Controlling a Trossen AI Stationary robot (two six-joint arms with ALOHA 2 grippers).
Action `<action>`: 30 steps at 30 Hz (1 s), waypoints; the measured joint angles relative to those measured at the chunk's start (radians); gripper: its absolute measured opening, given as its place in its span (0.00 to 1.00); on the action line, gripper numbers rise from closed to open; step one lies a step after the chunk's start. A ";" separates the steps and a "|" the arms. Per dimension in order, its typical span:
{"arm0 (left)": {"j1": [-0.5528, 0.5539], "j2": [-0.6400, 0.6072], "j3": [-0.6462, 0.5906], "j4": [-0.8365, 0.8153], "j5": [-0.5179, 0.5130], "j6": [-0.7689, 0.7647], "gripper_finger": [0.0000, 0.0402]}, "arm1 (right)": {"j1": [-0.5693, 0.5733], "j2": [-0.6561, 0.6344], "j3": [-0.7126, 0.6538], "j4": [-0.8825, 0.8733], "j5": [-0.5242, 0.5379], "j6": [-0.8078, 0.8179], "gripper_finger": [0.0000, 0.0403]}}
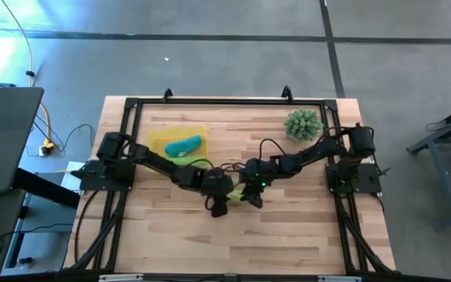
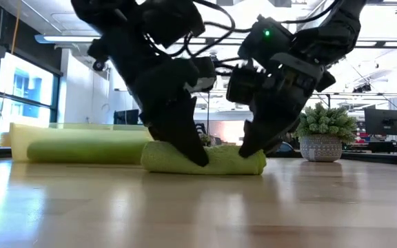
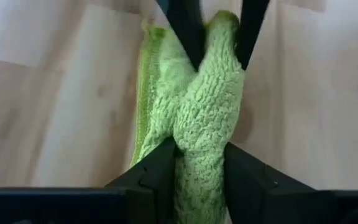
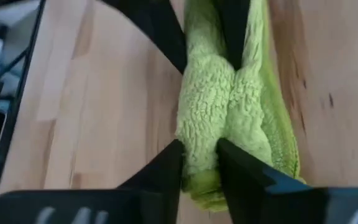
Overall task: Roll microfiber towels into tight, uniform cylinder then place into a basket
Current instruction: Roll the light green microfiber towel
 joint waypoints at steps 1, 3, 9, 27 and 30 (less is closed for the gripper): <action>0.008 0.000 0.001 -0.004 0.037 -0.013 0.25 | 0.000 -0.012 0.000 -0.007 0.000 -0.032 0.25; 0.023 0.001 0.001 -0.010 0.093 -0.033 0.22 | 0.000 -0.042 -0.002 -0.025 0.005 -0.119 0.30; 0.055 0.002 0.000 -0.032 0.173 -0.086 0.14 | 0.042 -0.114 -0.001 -0.030 0.107 -0.393 0.36; 0.090 0.004 -0.003 -0.032 0.219 -0.142 0.11 | 0.251 -0.099 0.002 -0.004 0.552 -0.590 0.35; 0.090 0.004 -0.003 -0.032 0.216 -0.143 0.11 | 0.252 -0.099 0.002 -0.004 0.538 -0.586 0.35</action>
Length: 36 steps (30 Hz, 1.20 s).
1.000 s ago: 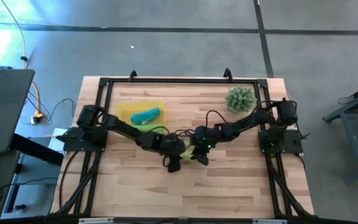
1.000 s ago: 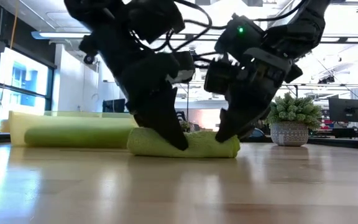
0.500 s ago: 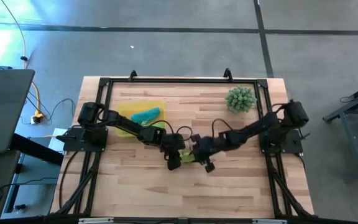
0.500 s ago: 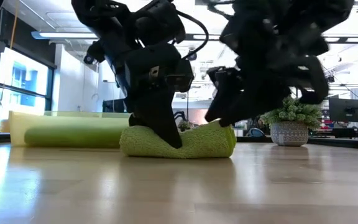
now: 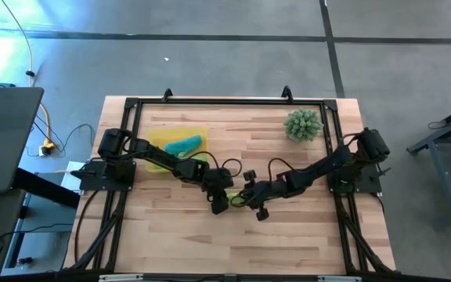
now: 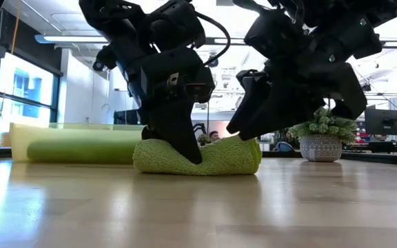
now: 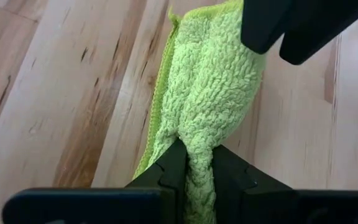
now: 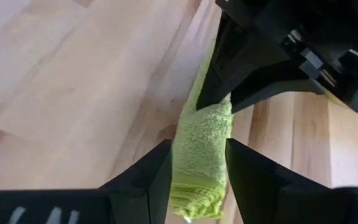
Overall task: Roll microfiber towels into tight, uniform cylinder then place into a basket
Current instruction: Roll the light green microfiber towel
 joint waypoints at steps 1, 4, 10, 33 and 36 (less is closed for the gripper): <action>0.000 0.000 0.000 0.000 0.000 0.000 0.11 | 0.003 0.000 0.000 0.000 -0.003 0.008 0.35; 0.000 0.000 0.000 0.000 -0.001 0.000 0.11 | 0.019 0.000 0.000 0.003 -0.005 0.011 0.35; 0.000 0.000 -0.001 0.002 -0.003 0.000 0.11 | 0.023 0.037 0.002 0.017 0.011 0.007 0.35; 0.005 -0.053 -0.006 -0.024 0.002 0.198 0.33 | -0.023 0.127 0.006 -0.007 0.063 0.110 0.37; 0.019 -0.086 -0.008 -0.068 -0.004 0.235 0.34 | -0.024 0.132 0.006 -0.013 0.060 0.151 0.35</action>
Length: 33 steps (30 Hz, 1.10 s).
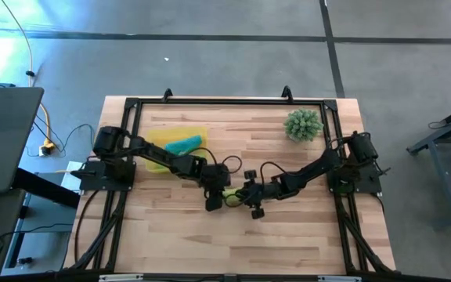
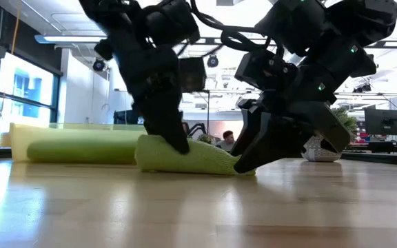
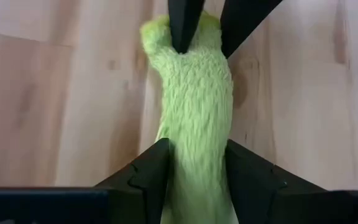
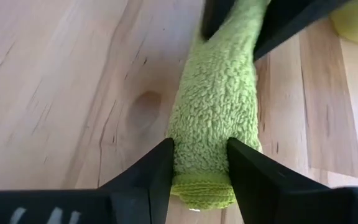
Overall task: Roll microfiber towels into tight, uniform cylinder then place into a basket
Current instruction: Roll the light green microfiber towel
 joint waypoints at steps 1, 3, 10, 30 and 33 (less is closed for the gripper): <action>0.003 -0.019 0.000 -0.021 -0.001 0.004 0.35 | -0.001 0.003 0.000 -0.001 -0.004 0.011 0.34; 0.006 -0.054 0.002 -0.049 -0.012 0.007 0.35 | -0.001 0.005 0.000 -0.005 -0.007 0.027 0.33; -0.048 -0.094 0.002 -0.038 -0.027 0.064 0.36 | -0.001 0.007 -0.003 0.006 -0.008 0.040 0.35; -0.186 0.005 0.006 0.171 -0.415 0.146 0.51 | -0.006 0.008 -0.005 0.014 -0.017 0.062 0.36; -0.181 0.040 0.006 0.164 -0.437 0.146 0.50 | -0.013 0.008 -0.005 0.014 -0.024 0.083 0.36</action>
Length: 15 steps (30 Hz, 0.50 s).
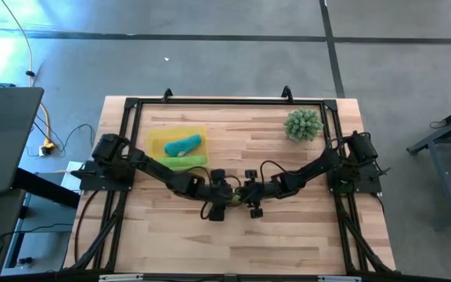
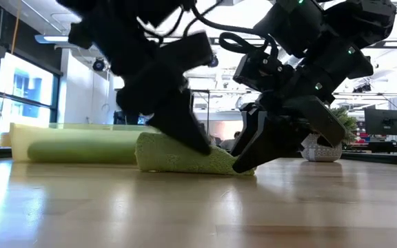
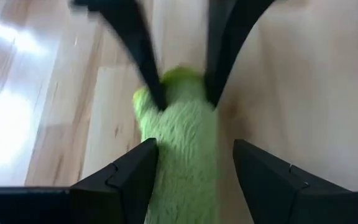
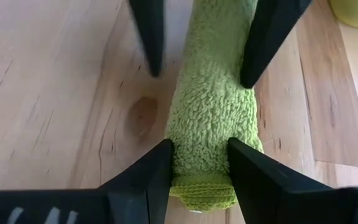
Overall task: Roll microfiber towels into tight, uniform cylinder then place into a basket
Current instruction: Roll the light green microfiber towel
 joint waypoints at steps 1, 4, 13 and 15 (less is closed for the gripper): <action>0.002 0.007 0.000 -0.013 -0.015 0.000 0.50 | -0.001 0.000 0.000 0.000 -0.001 0.001 0.36; 0.005 0.023 0.001 -0.034 -0.049 -0.001 0.50 | -0.002 0.000 0.000 0.000 0.000 0.000 0.36; 0.016 0.039 0.001 -0.072 -0.027 -0.004 0.44 | -0.002 0.000 0.000 0.003 0.000 -0.001 0.36; 0.018 0.039 0.001 -0.072 -0.022 -0.019 0.37 | -0.002 0.000 0.000 0.004 0.000 -0.001 0.36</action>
